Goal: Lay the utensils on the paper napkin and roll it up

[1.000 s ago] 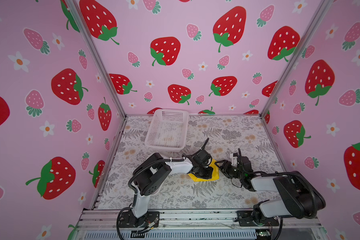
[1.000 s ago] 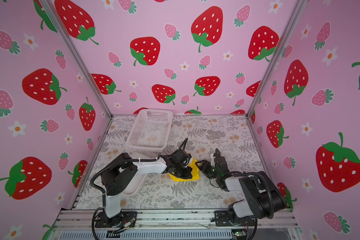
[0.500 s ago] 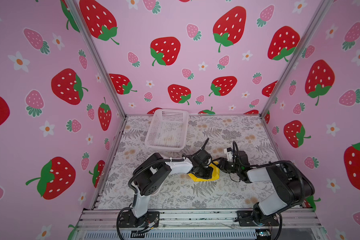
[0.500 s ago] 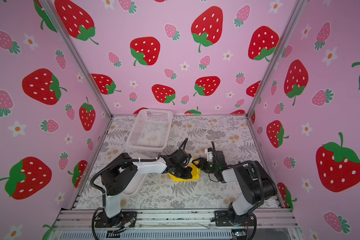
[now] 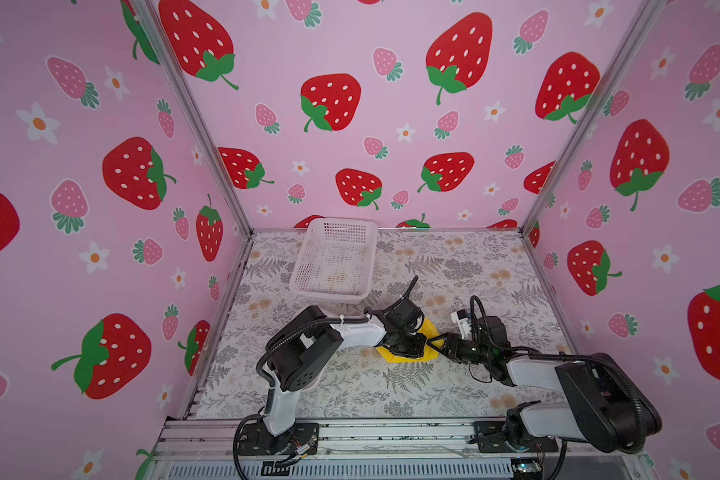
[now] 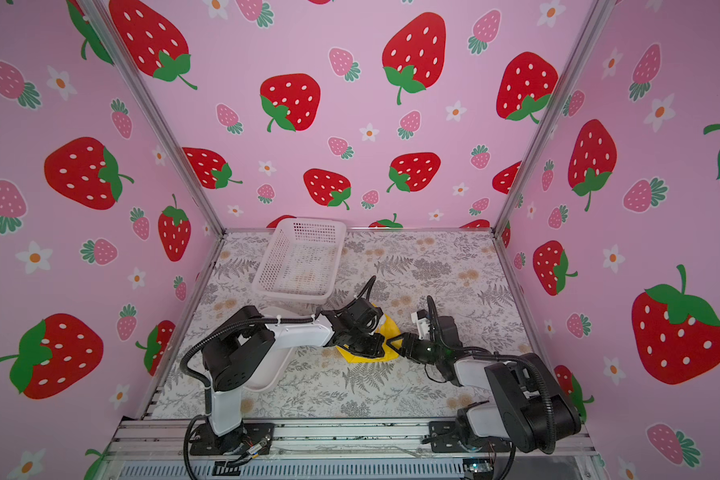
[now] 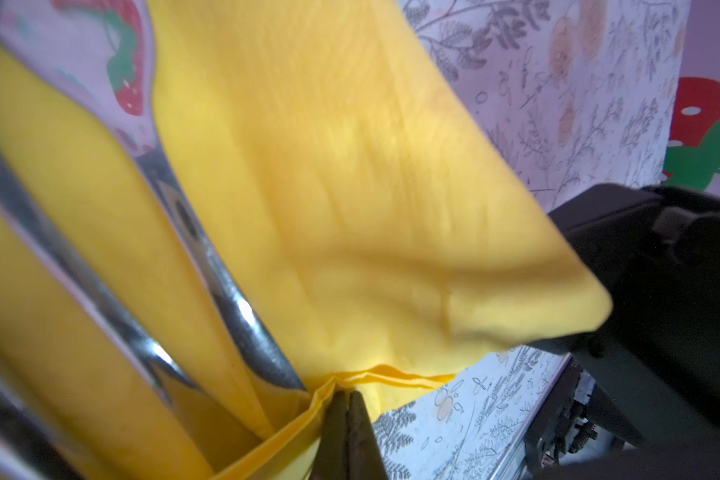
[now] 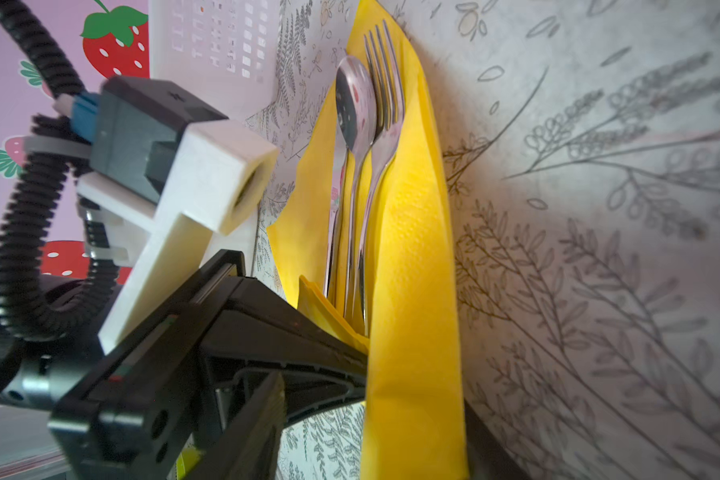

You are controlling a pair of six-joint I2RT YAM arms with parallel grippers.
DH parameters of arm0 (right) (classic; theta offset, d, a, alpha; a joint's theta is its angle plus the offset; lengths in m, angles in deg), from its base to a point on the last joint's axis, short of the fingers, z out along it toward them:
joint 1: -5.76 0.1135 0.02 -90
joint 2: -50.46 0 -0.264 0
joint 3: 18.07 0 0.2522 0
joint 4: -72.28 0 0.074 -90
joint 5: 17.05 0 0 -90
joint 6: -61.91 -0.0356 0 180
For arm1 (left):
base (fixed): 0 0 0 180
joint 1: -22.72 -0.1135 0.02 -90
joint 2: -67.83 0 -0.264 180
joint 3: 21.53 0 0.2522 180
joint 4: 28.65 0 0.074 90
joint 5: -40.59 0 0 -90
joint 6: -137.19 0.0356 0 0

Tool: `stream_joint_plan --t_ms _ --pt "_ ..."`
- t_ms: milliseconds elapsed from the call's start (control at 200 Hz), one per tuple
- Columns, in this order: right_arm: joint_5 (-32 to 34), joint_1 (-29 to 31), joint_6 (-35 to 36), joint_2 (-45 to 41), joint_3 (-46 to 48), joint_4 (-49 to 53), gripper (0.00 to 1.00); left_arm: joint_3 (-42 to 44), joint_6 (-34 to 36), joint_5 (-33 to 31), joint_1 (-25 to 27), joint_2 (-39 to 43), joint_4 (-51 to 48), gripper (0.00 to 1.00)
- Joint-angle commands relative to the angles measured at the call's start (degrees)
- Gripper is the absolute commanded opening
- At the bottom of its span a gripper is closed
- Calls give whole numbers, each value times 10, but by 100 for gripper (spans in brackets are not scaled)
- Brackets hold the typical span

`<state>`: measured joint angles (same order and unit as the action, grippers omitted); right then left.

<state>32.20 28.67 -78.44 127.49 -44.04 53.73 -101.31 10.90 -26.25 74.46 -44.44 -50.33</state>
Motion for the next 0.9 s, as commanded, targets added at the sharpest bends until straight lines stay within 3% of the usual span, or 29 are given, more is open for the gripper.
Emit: stream_joint_plan --t_ms 0,200,290,490,895 --pt "24 -2 -19 -13 5 -13 57 -5 -3 0 1 -2 -6 0" --pt "72 -2 -129 -16 31 -121 55 -5 -6 0 1 -1 -5 0" --pt "55 -2 -165 -3 27 -153 55 -7 -3 0 1 -3 -6 0" --pt "60 4 -199 -8 39 -105 55 -9 -3 0 1 -3 -6 0" --pt "103 25 -230 -59 81 -153 56 -11 -2 1 1 -3 -9 0"
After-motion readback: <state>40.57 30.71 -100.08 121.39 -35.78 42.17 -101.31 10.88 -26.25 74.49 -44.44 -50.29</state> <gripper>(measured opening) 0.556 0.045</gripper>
